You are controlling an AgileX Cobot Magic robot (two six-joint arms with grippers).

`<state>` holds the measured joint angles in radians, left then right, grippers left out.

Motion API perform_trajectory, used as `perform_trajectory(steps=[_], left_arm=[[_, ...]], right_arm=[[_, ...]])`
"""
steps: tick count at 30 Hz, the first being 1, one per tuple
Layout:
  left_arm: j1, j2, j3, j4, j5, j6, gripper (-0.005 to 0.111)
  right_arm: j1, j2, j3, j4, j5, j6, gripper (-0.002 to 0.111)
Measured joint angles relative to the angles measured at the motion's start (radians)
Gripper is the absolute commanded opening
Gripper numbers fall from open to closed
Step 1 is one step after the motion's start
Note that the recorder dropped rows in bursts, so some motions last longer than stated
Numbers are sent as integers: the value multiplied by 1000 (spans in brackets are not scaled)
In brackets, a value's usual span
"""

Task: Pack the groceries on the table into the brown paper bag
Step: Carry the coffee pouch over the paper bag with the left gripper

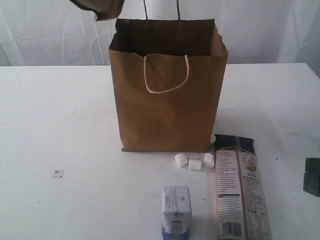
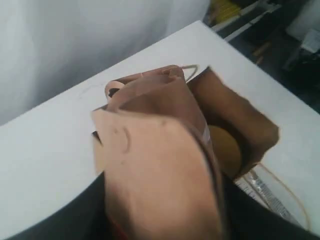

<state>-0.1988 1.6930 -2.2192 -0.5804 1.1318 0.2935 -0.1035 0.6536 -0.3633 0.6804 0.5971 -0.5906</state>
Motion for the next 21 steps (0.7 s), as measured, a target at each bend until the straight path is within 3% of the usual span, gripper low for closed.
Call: perform_trajectory(steps=[10,21], left_arm=[[0,20,-3,-272,0,281,0],[0,105,-3,-360,0,432,0]], right_arm=[[0,0,0,0,0,49,0],[0,0,0,0,18,51,0]])
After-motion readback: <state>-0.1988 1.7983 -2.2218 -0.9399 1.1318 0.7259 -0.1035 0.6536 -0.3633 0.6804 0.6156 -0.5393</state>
